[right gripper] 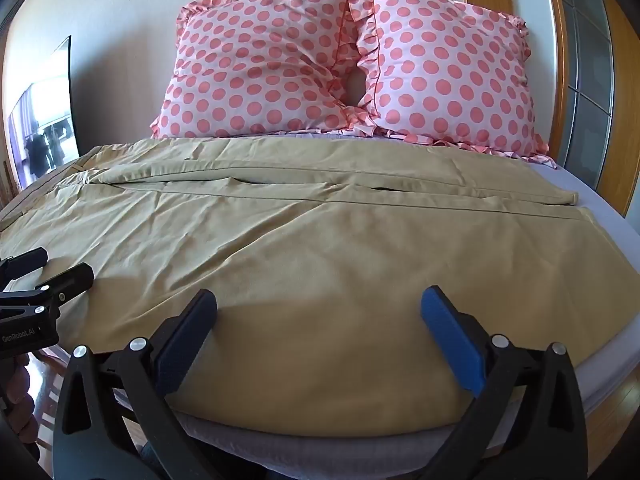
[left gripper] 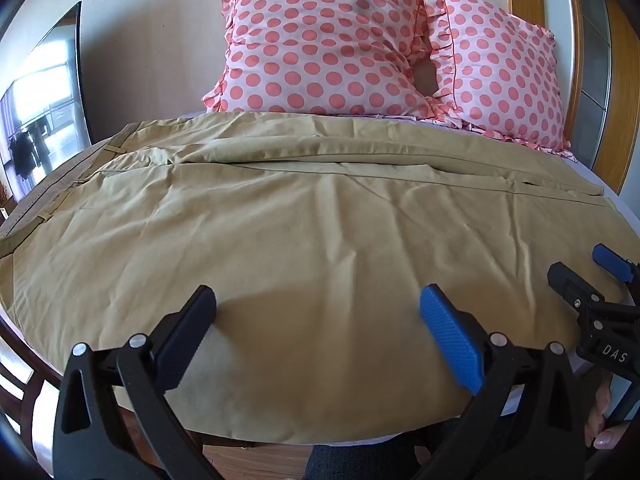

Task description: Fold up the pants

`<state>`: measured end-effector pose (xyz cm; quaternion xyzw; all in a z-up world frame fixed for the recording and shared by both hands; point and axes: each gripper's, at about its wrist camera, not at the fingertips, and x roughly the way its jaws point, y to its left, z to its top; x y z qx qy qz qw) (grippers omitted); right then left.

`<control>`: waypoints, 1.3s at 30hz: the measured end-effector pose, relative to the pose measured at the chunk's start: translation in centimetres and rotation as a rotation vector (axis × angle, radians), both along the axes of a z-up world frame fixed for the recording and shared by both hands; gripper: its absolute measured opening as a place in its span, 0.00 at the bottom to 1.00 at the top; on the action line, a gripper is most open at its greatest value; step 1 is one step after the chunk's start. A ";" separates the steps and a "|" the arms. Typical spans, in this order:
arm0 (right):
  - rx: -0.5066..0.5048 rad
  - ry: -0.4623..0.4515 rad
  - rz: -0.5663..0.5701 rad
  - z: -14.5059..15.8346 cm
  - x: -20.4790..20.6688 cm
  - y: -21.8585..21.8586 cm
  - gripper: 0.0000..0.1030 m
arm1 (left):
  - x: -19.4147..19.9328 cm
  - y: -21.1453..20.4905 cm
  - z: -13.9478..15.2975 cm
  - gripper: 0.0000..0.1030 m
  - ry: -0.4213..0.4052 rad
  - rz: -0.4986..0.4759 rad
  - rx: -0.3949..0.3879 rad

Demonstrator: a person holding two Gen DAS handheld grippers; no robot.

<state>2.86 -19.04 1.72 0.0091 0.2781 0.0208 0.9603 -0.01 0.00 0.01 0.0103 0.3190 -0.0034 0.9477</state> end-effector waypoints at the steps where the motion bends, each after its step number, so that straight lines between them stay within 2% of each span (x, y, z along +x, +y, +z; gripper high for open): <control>1: 0.001 0.001 0.000 0.0 0.0 0.0 0.99 | 0.0 0.0 0.0 0.98 0.000 0.000 0.001; 39: 0.000 -0.005 -0.001 -0.3 -0.1 0.2 0.99 | 0.0 0.0 0.0 0.98 -0.001 0.000 0.000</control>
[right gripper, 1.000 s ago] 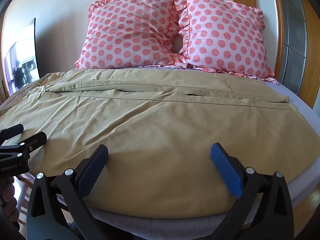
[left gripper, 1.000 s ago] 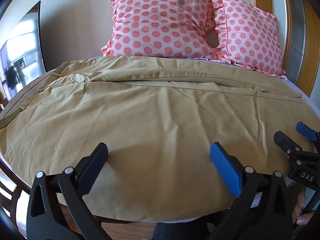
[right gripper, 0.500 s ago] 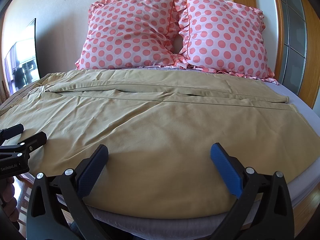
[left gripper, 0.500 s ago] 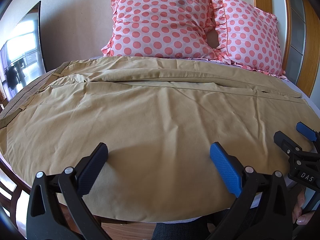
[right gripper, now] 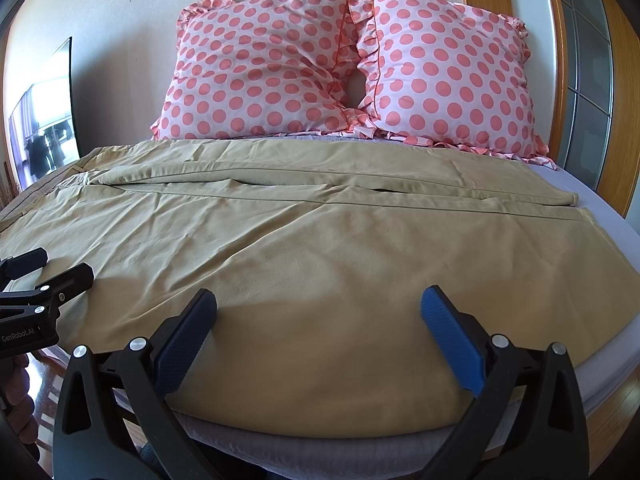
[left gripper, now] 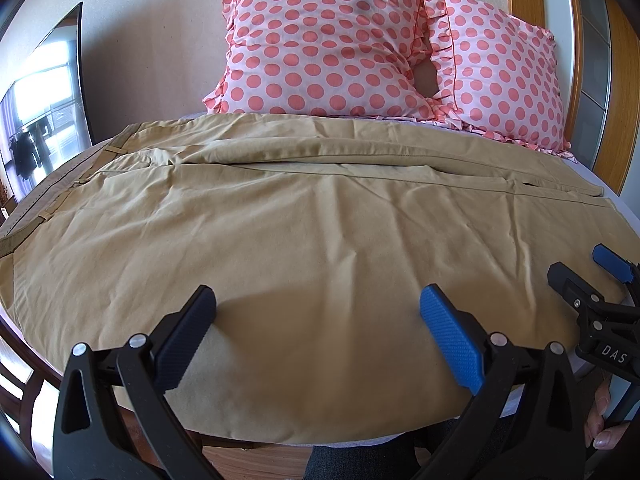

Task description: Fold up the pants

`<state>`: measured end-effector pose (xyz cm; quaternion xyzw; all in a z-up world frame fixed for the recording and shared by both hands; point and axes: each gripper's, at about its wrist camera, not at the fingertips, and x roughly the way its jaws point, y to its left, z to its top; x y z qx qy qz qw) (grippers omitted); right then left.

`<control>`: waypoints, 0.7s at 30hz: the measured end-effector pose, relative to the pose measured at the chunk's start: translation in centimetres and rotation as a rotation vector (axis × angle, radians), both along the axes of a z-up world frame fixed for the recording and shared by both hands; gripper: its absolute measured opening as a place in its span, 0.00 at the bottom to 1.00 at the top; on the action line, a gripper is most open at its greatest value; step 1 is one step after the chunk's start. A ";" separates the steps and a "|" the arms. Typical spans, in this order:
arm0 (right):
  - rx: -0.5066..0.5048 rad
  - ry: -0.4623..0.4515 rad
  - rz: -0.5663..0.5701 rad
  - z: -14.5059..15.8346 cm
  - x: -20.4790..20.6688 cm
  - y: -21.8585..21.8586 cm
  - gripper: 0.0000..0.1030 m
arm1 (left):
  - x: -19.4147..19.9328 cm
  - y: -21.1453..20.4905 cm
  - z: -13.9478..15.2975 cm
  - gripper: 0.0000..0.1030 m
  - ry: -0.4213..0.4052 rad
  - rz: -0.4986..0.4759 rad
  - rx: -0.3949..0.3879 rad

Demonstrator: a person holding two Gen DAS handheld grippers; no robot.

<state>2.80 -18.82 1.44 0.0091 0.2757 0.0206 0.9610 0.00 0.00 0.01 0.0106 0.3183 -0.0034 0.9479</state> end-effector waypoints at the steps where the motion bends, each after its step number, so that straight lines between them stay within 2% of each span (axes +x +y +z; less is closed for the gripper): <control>1: 0.001 -0.001 0.000 0.0 0.0 0.0 0.99 | 0.0 0.0 0.0 0.98 0.000 0.000 0.000; 21: 0.000 -0.005 -0.001 -0.6 0.0 0.5 0.99 | 0.0 0.0 0.0 0.98 -0.003 0.000 0.000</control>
